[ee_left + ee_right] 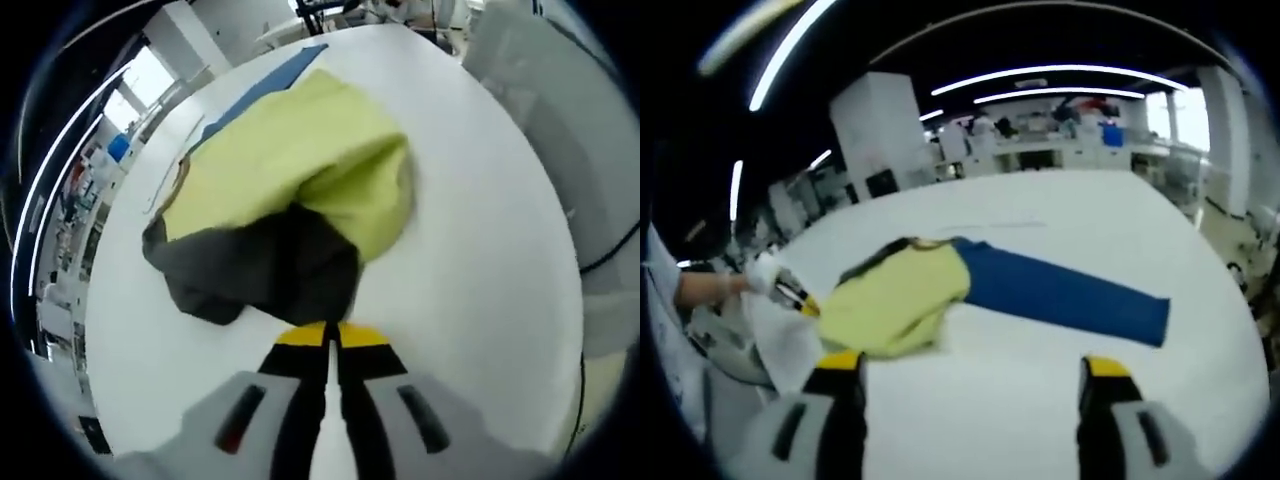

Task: Fold the garment on the visible template until the final outline fits inside the template.

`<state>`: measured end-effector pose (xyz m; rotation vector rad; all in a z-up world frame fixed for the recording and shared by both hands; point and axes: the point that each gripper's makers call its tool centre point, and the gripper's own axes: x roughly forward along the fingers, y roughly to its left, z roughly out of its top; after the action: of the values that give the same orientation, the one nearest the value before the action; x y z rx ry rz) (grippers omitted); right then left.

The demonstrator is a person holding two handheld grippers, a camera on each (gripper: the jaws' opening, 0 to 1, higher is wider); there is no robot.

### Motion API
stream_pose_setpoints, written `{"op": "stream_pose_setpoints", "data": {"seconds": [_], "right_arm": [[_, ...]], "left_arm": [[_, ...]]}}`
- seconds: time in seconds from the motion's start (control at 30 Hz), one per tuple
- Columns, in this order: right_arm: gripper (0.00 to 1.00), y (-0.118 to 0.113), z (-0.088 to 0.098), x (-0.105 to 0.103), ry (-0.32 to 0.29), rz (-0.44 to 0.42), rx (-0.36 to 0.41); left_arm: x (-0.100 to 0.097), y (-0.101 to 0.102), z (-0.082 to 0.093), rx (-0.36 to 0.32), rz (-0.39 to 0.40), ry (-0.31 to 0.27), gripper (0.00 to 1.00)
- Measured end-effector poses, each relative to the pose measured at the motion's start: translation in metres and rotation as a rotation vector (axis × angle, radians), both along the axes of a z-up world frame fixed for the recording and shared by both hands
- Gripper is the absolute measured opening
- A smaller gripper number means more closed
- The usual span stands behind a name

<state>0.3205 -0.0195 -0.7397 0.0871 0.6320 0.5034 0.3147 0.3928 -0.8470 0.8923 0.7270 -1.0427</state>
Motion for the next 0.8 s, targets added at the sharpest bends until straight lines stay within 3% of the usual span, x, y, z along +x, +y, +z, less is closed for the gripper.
{"op": "stream_pose_setpoints", "data": {"seconds": [0.1, 0.27, 0.63, 0.8], "right_arm": [[0.87, -0.001, -0.002, -0.003, 0.008, -0.005, 0.006], [0.86, 0.001, -0.002, -0.008, 0.012, -0.005, 0.012], [0.85, 0.019, 0.000, -0.007, 0.005, 0.030, 0.020], [0.85, 0.028, 0.002, -0.007, 0.000, 0.048, 0.024]], "left_arm": [[-0.004, -0.003, 0.004, -0.076, 0.081, 0.034, 0.00], [-0.011, -0.001, 0.030, -0.256, 0.246, 0.067, 0.00], [-0.018, 0.027, 0.084, -0.549, 0.562, 0.120, 0.00], [-0.022, 0.048, 0.097, -0.656, 0.699, 0.159, 0.00]]}}
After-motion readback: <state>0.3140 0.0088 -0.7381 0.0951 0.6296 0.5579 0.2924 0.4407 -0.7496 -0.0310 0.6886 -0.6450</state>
